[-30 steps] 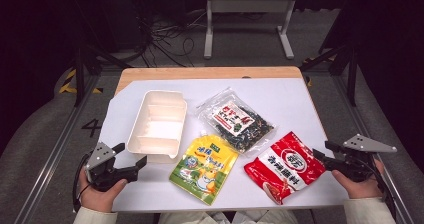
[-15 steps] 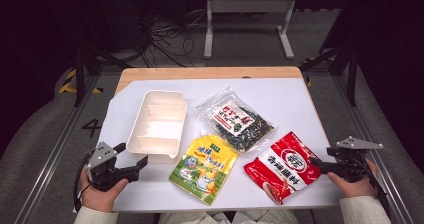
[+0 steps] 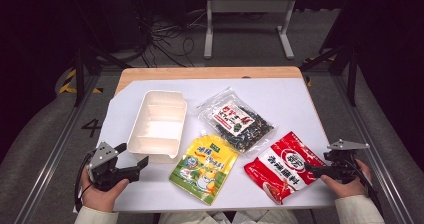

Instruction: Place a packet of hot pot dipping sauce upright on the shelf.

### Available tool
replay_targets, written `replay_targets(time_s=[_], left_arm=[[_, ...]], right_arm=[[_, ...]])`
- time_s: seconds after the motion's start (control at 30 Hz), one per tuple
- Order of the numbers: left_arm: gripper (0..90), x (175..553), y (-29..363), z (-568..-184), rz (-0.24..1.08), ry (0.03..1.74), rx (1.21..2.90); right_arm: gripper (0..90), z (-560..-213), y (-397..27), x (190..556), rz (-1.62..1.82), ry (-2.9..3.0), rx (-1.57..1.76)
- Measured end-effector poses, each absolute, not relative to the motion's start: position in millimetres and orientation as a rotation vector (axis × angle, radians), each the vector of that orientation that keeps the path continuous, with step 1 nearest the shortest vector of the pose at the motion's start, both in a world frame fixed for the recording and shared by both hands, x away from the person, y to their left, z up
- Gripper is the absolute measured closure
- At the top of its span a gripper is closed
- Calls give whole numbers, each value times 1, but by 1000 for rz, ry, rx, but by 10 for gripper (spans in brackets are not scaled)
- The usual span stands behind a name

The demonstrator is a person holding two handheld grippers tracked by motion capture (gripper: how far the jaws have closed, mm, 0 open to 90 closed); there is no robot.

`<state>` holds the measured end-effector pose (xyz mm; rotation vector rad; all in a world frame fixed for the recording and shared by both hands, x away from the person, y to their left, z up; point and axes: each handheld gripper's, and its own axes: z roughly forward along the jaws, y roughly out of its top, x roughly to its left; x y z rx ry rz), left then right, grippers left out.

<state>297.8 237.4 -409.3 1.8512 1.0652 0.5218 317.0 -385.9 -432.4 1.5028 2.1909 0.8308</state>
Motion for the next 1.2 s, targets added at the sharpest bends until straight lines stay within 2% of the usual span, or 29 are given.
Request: replay_targets(time_s=[0.33, 0.8, 1.03, 1.2], left_arm=[[134, 298, 238, -410, 524, 1066, 1854], [132, 299, 236, -410, 527, 1073, 1858], [133, 299, 236, -409, 532, 1076, 1855], [132, 299, 236, -409, 530, 1077, 1855]], right_arm=[[96, -441, -382, 318, 764, 2231, 1507], [126, -442, -376, 318, 695, 2240, 1483], [206, -440, -374, 319, 674, 2244, 1498], [318, -437, -371, 319, 668, 2246, 1497]])
